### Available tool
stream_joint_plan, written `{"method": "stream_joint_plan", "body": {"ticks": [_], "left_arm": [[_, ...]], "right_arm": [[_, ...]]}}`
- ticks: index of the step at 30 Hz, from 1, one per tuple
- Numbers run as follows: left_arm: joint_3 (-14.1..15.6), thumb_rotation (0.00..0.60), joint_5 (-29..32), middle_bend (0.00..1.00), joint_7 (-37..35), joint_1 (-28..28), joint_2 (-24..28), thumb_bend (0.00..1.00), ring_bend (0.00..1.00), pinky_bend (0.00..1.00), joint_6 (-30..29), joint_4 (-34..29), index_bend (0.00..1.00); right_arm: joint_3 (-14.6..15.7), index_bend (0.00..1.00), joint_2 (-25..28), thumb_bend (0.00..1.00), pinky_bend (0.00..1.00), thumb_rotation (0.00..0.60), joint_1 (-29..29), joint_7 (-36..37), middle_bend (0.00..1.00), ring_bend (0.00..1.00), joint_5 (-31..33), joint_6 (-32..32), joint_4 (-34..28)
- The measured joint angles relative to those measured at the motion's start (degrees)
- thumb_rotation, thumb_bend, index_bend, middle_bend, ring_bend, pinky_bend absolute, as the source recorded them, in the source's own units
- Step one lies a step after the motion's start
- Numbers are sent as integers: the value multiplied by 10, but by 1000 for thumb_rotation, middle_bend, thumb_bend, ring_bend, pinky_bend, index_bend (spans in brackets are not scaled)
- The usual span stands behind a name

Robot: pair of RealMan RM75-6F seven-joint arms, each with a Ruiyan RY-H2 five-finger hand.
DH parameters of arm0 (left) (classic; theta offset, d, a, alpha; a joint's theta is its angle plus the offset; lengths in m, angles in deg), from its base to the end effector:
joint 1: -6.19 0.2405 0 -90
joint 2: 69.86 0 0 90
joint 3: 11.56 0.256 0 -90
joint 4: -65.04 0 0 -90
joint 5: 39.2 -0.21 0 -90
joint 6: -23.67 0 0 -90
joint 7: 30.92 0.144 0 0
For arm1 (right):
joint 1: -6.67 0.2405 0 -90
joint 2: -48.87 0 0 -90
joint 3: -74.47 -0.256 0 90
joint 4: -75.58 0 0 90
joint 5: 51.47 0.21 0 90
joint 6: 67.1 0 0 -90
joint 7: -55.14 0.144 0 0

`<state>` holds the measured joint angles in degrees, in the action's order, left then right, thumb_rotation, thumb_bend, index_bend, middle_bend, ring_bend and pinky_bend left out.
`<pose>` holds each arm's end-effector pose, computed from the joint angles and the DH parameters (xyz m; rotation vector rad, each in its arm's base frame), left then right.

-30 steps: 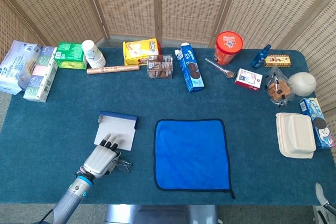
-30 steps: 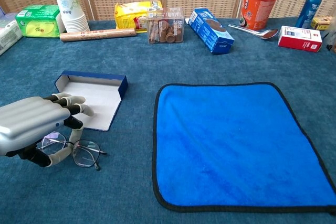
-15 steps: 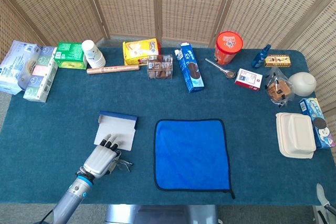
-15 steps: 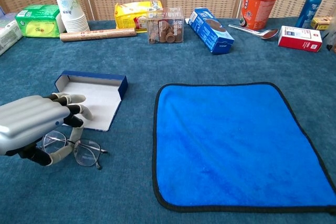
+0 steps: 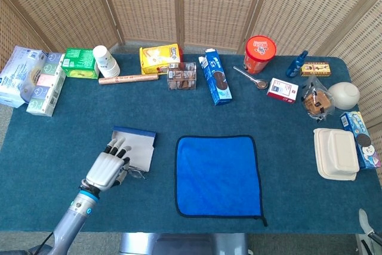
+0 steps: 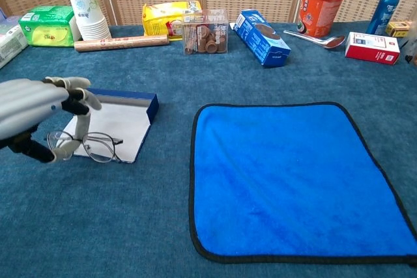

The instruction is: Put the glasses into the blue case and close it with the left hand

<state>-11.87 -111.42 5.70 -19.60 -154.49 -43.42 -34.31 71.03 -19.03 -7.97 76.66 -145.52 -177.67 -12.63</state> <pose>-0.1936 0.2354 -0.0031 -1.8888 -0.8388 -0.7475 -0.3168 -0.0659 0.1950 0.9628 -0.9074 1.2808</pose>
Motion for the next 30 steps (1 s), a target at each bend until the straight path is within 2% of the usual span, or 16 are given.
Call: {"method": "stream_joint_plan", "body": {"ticks": [9, 12, 22, 30], "left_arm": [[-28, 591, 39, 207, -1, -17, 7, 433, 0, 60, 15, 25, 639], [-35, 590, 46, 194, -4, -23, 3, 430, 0, 13, 20, 41, 639], [-64, 588, 61, 156, -23, -51, -36, 419, 0, 0, 36, 119, 608], [-71, 592, 52, 144, -59, -65, -67, 405, 0, 0, 43, 162, 580]], "right_arm": [[0, 47, 1, 331, 103, 406, 1, 0, 126, 0, -2, 1, -2], [1, 45, 1, 331, 105, 405, 2, -1, 126, 0, -2, 2, -3], [1, 41, 4, 332, 107, 405, 2, -5, 126, 0, -3, 3, -9], [1, 42, 5, 333, 107, 403, 2, -6, 126, 0, -2, 3, -11]]}}
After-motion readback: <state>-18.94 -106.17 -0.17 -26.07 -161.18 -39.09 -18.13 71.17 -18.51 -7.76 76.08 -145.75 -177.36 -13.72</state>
